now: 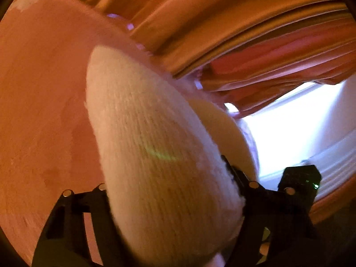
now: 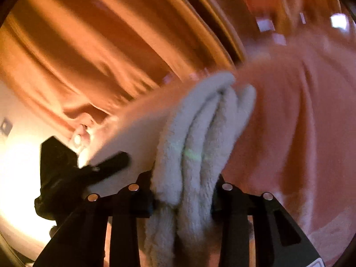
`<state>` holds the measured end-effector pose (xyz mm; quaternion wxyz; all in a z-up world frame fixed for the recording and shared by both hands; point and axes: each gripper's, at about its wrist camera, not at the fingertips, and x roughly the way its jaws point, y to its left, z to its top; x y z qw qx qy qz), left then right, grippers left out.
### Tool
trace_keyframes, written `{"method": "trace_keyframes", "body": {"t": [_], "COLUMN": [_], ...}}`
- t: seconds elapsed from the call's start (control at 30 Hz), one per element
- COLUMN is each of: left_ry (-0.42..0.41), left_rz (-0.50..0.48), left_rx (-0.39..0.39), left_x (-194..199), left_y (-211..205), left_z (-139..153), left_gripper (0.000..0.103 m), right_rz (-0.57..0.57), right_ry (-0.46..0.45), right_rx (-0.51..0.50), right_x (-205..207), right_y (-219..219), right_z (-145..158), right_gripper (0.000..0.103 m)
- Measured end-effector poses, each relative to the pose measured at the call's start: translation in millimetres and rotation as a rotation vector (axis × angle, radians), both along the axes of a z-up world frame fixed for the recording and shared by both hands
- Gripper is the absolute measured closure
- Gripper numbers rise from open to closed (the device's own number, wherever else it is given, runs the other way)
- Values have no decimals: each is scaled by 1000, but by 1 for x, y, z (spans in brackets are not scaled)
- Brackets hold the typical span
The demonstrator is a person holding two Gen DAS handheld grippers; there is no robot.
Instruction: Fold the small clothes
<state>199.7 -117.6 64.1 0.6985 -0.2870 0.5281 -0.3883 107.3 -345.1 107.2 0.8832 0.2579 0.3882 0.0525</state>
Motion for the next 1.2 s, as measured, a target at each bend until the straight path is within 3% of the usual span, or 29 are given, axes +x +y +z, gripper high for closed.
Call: {"method": "trace_keyframes", "body": {"t": [0.1, 0.2, 0.3, 0.4, 0.5, 0.57, 0.63, 0.67, 0.7, 0.73, 0.8, 0.93, 1.07, 1.17, 1.2], "left_ry": [-77, -228, -377, -446, -460, -439, -340, -231, -152, -146, -143, -163, -247, -288, -297], "left_rz": [-4, -3, 10, 53, 109, 120, 168, 214, 250, 290, 320, 382, 355, 311, 301], "left_rx": [-89, -127, -110, -42, 95, 188, 347, 430, 450, 452, 385, 363, 526, 695, 740], "left_x": [-9, -21, -32, -34, -17, -1, 14, 16, 11, 3, -17, -31, -29, -21, -21], "left_y": [15, 33, 67, 98, 124, 133, 144, 158, 174, 185, 208, 221, 197, 178, 174], "left_z": [48, 113, 169, 191, 161, 116, 50, 10, -17, -24, -29, -14, -10, -24, -31], "left_gripper": [38, 37, 35, 27, 8, 6, 11, 17, 21, 21, 19, 12, 10, 10, 11], "right_rz": [14, 45, 93, 136, 166, 158, 148, 122, 113, 117, 130, 144, 180, 207, 205], "right_ry": [-143, -289, -406, -453, -393, -278, -107, 6, 49, 65, 50, 0, -28, 116, 95], "right_rx": [-46, -53, -19, -6, 15, -21, -83, -126, -151, -164, -175, -168, -247, -426, -460], "right_x": [-16, -31, -39, -29, 7, 42, 67, 70, 65, 56, 33, 20, 43, 66, 64], "right_y": [8, 21, 43, 69, 92, 109, 120, 125, 128, 130, 135, 143, 164, 181, 184], "right_z": [55, 106, 144, 156, 125, 69, 4, -37, -57, -70, -78, -55, -49, -97, -103], "right_gripper": [70, 70, 69, 67, 57, 52, 53, 62, 65, 65, 65, 65, 65, 64, 64]}}
